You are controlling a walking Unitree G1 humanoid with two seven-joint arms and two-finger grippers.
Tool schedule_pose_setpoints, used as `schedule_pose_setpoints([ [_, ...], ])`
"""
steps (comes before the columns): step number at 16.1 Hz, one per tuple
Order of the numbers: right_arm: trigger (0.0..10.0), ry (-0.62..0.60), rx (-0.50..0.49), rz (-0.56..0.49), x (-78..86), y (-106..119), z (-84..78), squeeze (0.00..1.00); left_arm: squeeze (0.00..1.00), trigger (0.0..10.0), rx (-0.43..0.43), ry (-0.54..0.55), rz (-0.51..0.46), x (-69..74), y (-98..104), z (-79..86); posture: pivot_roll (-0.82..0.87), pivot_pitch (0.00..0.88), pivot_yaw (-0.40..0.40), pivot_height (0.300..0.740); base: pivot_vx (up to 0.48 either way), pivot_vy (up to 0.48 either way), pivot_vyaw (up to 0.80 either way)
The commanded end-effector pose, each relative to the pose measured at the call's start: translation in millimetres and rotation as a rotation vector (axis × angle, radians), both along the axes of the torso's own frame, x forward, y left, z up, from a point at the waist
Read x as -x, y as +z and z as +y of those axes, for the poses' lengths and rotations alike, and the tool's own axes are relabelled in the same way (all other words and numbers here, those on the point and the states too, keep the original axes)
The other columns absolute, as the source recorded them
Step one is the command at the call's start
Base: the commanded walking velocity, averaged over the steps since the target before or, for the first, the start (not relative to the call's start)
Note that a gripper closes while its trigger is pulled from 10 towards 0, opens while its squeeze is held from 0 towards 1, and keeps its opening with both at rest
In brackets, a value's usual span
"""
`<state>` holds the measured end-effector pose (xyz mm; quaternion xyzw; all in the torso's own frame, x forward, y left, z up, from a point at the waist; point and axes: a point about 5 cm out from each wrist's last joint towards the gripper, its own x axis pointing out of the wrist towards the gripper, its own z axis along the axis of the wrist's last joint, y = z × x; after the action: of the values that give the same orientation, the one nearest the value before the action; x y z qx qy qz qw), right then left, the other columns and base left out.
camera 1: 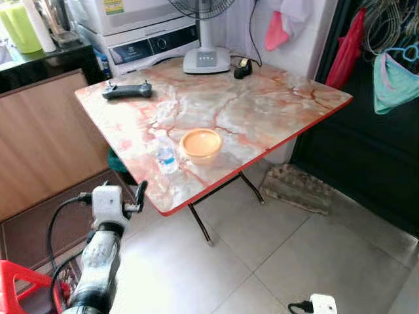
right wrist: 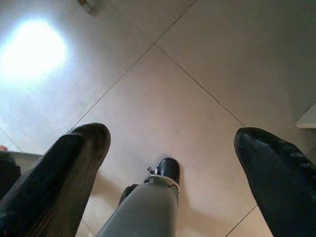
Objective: Restocking fridge
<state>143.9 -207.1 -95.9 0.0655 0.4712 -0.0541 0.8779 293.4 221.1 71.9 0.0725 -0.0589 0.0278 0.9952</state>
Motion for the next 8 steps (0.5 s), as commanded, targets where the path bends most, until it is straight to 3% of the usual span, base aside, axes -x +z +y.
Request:
schedule_pose_setpoints([
  [1,10.0,-0.041,-0.001,0.045,19.9,-6.8,0.2,0.00,0.00,10.0,-0.049,-0.022,0.013,15.9,-7.9,-8.2,-0.02,0.000,0.073,0.740,0.000,0.000,0.00],
  [4,10.0,-0.034,-0.005,0.082,35.5,-11.5,2.0,0.00,0.00,10.0,-0.021,-0.044,-0.034,20.5,2.6,-12.9,0.04,0.000,0.050,0.740,0.000,0.000,0.00],
  [6,10.0,-0.042,-0.012,0.113,49.3,-15.6,6.9,0.00,0.00,10.0,-0.026,-0.043,-0.025,35.5,4.0,-13.6,0.07,0.000,0.046,0.740,0.000,0.000,0.00],
  [8,10.0,-0.047,-0.018,0.132,60.1,-18.6,12.9,0.00,0.00,10.0,-0.032,0.033,-0.005,47.5,4.7,4.0,0.09,0.000,0.033,0.740,0.000,0.000,0.00],
])
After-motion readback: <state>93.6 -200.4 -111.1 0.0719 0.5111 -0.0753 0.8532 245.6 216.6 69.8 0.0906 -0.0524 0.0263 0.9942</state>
